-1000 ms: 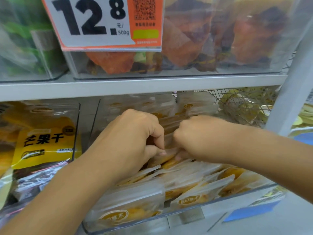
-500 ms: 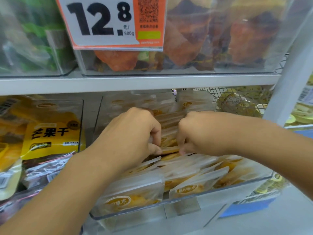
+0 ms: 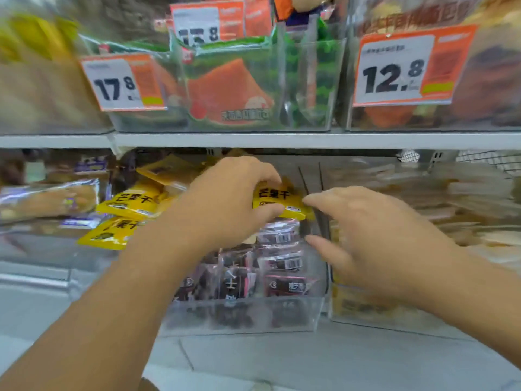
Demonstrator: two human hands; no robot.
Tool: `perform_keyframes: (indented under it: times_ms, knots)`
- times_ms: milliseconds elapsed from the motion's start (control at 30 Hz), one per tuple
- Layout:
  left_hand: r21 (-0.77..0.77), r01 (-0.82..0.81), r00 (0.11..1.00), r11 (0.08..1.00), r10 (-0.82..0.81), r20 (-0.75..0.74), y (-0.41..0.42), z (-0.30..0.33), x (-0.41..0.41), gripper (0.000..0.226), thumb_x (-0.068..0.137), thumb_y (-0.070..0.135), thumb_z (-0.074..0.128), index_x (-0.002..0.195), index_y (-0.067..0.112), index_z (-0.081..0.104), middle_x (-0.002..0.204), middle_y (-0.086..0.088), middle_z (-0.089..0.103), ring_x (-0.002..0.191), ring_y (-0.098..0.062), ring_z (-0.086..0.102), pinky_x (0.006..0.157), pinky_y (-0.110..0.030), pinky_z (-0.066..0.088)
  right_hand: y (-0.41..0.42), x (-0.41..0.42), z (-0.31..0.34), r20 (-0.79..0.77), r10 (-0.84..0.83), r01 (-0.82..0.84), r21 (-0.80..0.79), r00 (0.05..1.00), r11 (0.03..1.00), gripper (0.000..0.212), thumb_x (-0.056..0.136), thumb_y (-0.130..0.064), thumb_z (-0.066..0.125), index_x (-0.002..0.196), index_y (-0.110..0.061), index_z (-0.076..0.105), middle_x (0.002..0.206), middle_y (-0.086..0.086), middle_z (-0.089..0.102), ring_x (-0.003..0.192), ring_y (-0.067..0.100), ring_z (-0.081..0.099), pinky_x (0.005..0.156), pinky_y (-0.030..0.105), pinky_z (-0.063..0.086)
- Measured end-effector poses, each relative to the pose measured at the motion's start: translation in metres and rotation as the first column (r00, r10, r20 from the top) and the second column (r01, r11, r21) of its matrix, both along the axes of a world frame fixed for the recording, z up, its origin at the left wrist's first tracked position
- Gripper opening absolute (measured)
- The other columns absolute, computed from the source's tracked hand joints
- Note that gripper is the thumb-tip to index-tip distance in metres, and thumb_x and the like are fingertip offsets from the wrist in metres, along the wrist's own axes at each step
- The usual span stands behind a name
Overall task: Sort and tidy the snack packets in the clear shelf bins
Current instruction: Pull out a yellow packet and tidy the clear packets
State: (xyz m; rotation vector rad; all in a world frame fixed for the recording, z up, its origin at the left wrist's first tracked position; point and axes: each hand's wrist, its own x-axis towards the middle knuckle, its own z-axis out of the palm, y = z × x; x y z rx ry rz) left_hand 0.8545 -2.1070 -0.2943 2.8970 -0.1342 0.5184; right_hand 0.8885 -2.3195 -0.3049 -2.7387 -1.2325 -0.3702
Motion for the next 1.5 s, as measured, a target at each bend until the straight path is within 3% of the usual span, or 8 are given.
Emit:
perform_keyframes:
  times_ms: [233, 400, 467, 633, 800, 967, 1200, 1500]
  knots:
    - [0.140, -0.351, 0.881, 0.926, 0.377, -0.287, 0.072, -0.029, -0.025, 0.136, 0.041, 0.107, 0.031, 0.158, 0.040, 0.012, 0.168, 0.004, 0.004, 0.155, -0.027, -0.002, 0.121, -0.061, 0.013, 0.090, 0.039, 0.001, -0.113, 0.011, -0.021, -0.086, 0.993, 0.996, 0.067, 0.085, -0.041, 0.065, 0.141, -0.017, 0.037, 0.127, 0.006, 0.051, 0.115, 0.027, 0.052, 0.092, 0.045, 0.051]
    - [0.092, -0.365, 0.886, 0.927, 0.376, -0.272, 0.111, -0.040, -0.028, 0.135, 0.039, 0.110, 0.031, 0.155, 0.049, 0.000, 0.168, 0.009, -0.001, 0.155, -0.028, -0.003, 0.121, -0.064, 0.012, 0.128, 0.069, -0.016, -0.253, 0.007, -0.035, -0.107, 0.967, 0.994, 0.084, 0.082, -0.038, 0.068, 0.151, -0.033, 0.020, 0.091, -0.008, 0.050, 0.083, 0.019, 0.054, 0.063, 0.028, 0.043]
    - [0.099, -0.344, 0.882, 0.934, 0.358, -0.308, 0.114, -0.040, -0.025, 0.133, 0.043, 0.106, 0.039, 0.156, 0.047, 0.000, 0.169, 0.003, 0.001, 0.154, -0.032, 0.007, 0.121, -0.059, 0.018, 0.136, 0.075, -0.022, -0.247, 0.001, -0.032, -0.122, 0.969, 0.992, 0.076, 0.084, -0.036, 0.066, 0.147, -0.038, 0.025, 0.108, -0.003, 0.061, 0.092, 0.024, 0.056, 0.072, 0.030, 0.046]
    - [0.013, -0.217, 0.921, 0.976, 0.209, -0.327, 0.113, -0.040, -0.024, 0.106, 0.075, 0.049, 0.076, 0.158, 0.045, 0.009, 0.168, 0.001, 0.000, 0.152, -0.022, 0.021, 0.117, -0.035, 0.032, 0.142, 0.080, -0.019, -0.197, 0.018, -0.046, -0.136, 0.980, 0.990, 0.046, 0.095, -0.024, 0.054, 0.140, -0.031, 0.042, 0.097, -0.002, 0.062, 0.077, 0.017, 0.053, 0.070, 0.029, 0.046]
    - [-0.030, -0.154, 0.965, 0.988, 0.144, -0.220, 0.115, -0.046, -0.023, 0.087, 0.077, 0.040, 0.070, 0.154, 0.044, 0.029, 0.166, -0.005, 0.020, 0.153, -0.019, 0.019, 0.120, -0.040, 0.030, 0.153, 0.080, -0.032, 0.044, -0.087, 0.090, -0.073, 0.995, 0.993, 0.027, 0.090, -0.031, 0.055, 0.116, -0.029, 0.050, 0.087, 0.002, 0.055, 0.074, 0.029, 0.055, 0.068, 0.036, 0.051]
    - [-0.170, -0.120, 0.990, 0.978, 0.105, -0.098, 0.114, -0.044, -0.028, 0.081, 0.069, 0.026, 0.080, 0.144, 0.036, 0.051, 0.141, 0.014, 0.054, 0.125, -0.004, 0.052, 0.101, -0.024, 0.048, 0.156, 0.084, -0.031, -0.059, -0.099, 0.091, -0.120, 0.993, 0.989, 0.039, 0.096, -0.034, 0.056, 0.133, -0.026, 0.044, 0.090, 0.000, 0.047, 0.076, 0.025, 0.051, 0.069, 0.033, 0.043]
    - [-0.329, -0.023, 0.998, 0.944, 0.043, 0.055, 0.115, -0.049, -0.024, 0.052, 0.064, 0.025, 0.089, 0.113, 0.035, 0.074, 0.083, 0.043, 0.057, 0.095, 0.022, 0.058, 0.079, 0.004, 0.042, 0.163, 0.061, -0.027, 0.211, -0.145, 0.184, -0.178, 0.967, 0.967, 0.013, 0.092, -0.002, 0.052, 0.096, -0.014, 0.054, 0.066, 0.002, 0.039, 0.056, 0.021, 0.041, 0.062, 0.035, 0.041]
    - [-0.459, -0.014, 0.998, 0.888, -0.012, -0.055, 0.118, -0.042, -0.026, 0.047, 0.065, 0.059, 0.084, 0.103, 0.035, 0.072, 0.103, 0.022, 0.071, 0.102, 0.007, 0.064, 0.095, -0.022, 0.053, 0.147, 0.029, -0.018, 0.302, -0.095, 0.128, -0.090, 0.948, 0.988, 0.016, 0.092, -0.004, 0.053, 0.097, -0.018, 0.047, 0.073, 0.001, 0.037, 0.050, 0.022, 0.033, 0.049, 0.032, 0.031]
